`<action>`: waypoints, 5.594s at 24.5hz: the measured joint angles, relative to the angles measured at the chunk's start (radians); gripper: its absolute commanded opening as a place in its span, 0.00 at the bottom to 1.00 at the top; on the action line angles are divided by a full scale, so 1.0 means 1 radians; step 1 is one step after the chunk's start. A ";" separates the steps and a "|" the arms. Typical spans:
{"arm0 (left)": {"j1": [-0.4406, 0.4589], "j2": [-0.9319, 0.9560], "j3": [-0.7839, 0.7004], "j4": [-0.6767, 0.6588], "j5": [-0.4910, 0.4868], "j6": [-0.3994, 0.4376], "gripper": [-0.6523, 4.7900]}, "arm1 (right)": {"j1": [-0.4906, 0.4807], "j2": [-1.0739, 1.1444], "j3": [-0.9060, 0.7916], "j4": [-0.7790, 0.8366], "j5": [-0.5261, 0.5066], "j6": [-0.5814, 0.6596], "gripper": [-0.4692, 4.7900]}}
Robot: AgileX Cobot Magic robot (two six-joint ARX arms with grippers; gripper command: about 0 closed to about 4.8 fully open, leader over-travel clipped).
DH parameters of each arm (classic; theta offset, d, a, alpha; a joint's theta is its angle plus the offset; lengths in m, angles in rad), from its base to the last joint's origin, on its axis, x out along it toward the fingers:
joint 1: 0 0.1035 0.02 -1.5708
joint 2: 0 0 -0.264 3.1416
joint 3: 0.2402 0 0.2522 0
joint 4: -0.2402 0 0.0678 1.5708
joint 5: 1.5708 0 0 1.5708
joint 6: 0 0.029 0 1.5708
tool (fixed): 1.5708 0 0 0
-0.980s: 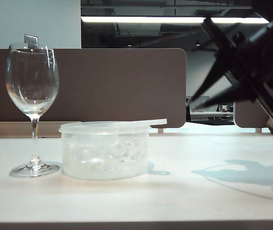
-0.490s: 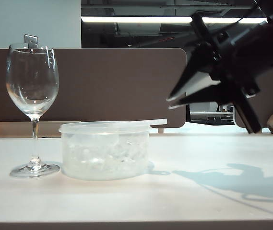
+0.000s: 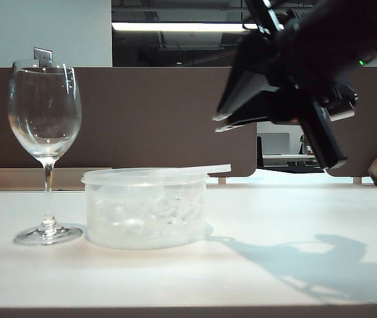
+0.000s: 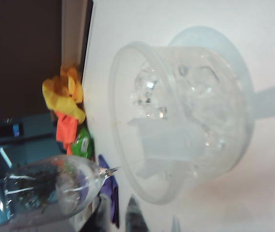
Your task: Pick up an ice shovel filled with ice cubes and pour the ice from the shovel into the glass.
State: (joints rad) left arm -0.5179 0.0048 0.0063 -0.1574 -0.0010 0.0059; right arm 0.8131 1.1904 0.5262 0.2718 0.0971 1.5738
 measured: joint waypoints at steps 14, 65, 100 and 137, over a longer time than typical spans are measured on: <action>0.000 0.000 0.000 0.000 0.000 0.000 0.17 | 0.258 0.018 -0.003 -0.038 0.531 0.126 0.31; 0.000 0.000 0.000 0.000 0.000 0.000 0.17 | 0.088 0.349 0.095 0.159 0.326 0.160 0.43; 0.000 0.000 0.000 0.000 0.000 0.000 0.17 | 0.070 0.355 0.095 0.190 0.327 0.125 0.25; 0.000 0.000 0.000 0.000 0.000 0.000 0.17 | 0.011 0.287 0.097 0.209 0.350 0.164 0.09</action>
State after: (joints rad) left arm -0.5179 0.0051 0.0063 -0.1574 -0.0010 0.0059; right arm 0.8238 1.4773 0.6228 0.4812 0.4469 1.7378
